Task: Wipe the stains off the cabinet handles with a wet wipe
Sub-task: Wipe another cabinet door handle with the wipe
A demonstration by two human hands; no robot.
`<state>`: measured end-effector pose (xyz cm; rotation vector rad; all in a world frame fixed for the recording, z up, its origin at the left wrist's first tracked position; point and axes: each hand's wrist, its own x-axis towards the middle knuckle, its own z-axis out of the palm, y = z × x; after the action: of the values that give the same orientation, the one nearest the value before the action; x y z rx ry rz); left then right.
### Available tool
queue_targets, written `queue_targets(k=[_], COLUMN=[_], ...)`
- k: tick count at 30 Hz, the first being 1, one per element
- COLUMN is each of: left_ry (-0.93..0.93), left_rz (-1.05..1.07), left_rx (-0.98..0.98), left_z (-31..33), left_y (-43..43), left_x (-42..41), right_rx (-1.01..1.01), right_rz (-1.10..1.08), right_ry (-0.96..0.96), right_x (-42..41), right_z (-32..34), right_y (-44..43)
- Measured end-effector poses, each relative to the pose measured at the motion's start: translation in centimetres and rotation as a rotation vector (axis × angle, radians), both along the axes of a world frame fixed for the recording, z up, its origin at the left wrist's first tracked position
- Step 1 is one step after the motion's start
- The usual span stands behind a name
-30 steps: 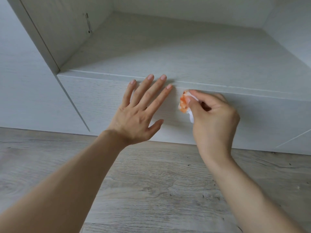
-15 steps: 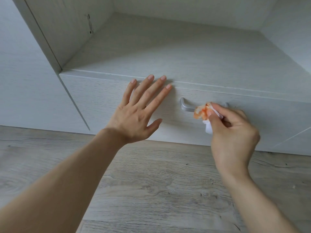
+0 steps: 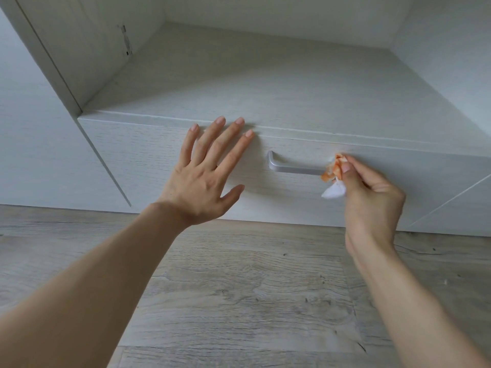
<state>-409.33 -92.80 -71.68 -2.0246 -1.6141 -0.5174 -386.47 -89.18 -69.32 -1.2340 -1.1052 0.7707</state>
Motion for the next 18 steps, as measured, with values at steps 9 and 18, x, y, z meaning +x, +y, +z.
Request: queue_targets(k=[9,18], left_ry=[-0.024,-0.038], left_rz=[0.003,-0.012], left_rx=[-0.052,-0.17], left_z=[0.6,2.3], left_y=[-0.5,-1.5], left_x=[0.3,0.2], right_rx=[-0.004,0.016], right_rz=[-0.024,0.194], right_ry=[0.001,-0.066], right_x=[-0.4,-3.1], right_z=[0.0,1.5], right_y=[-1.5,-2.7])
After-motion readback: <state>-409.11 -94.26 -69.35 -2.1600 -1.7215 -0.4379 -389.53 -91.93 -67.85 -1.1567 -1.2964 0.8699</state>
